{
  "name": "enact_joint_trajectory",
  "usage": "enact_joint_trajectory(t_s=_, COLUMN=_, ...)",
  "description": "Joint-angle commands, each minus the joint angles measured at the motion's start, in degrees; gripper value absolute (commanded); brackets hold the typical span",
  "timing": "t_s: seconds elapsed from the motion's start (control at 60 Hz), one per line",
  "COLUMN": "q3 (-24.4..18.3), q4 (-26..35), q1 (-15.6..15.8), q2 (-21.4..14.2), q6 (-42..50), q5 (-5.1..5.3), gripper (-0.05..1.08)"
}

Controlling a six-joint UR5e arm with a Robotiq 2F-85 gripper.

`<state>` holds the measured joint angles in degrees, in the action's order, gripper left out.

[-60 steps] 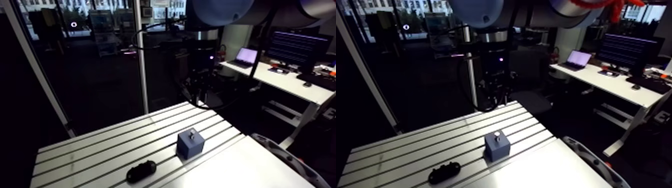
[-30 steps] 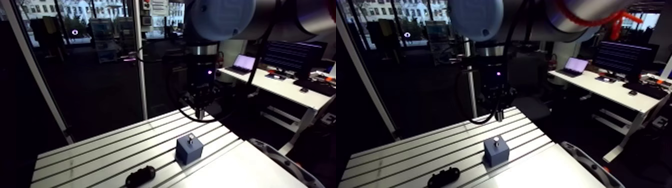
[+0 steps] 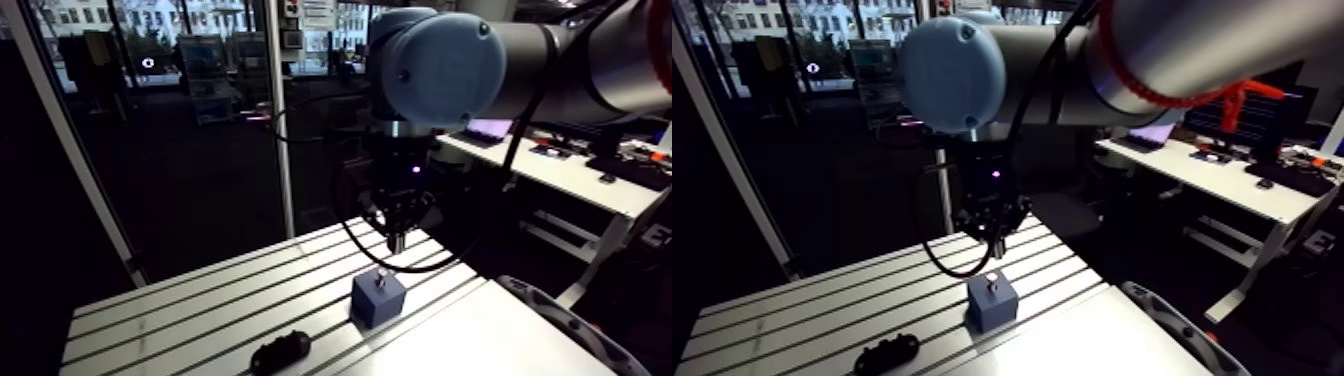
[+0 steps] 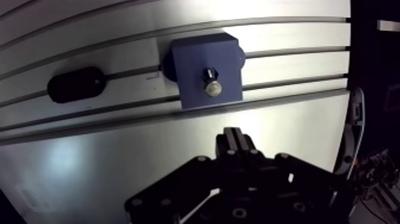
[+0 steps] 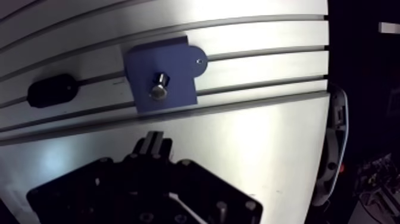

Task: Pick up the M10 bolt and insert it into the hex recess until seated.

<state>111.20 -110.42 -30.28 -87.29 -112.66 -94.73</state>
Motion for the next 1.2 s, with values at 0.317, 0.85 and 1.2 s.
enact_joint_trajectory(t_s=0.317, q3=1.8, q4=-4.9, q1=0.0, q2=1.9, q6=-0.6, q5=1.31, gripper=1.08)
enact_joint_trajectory(t_s=0.85, q3=0.7, q4=-5.7, q1=-0.1, q2=4.5, q6=-2.0, q5=1.80, gripper=1.08)
enact_joint_trajectory(t_s=1.2, q3=0.8, q4=-5.4, q1=0.0, q2=5.2, q6=-2.0, q5=1.78, gripper=1.08)
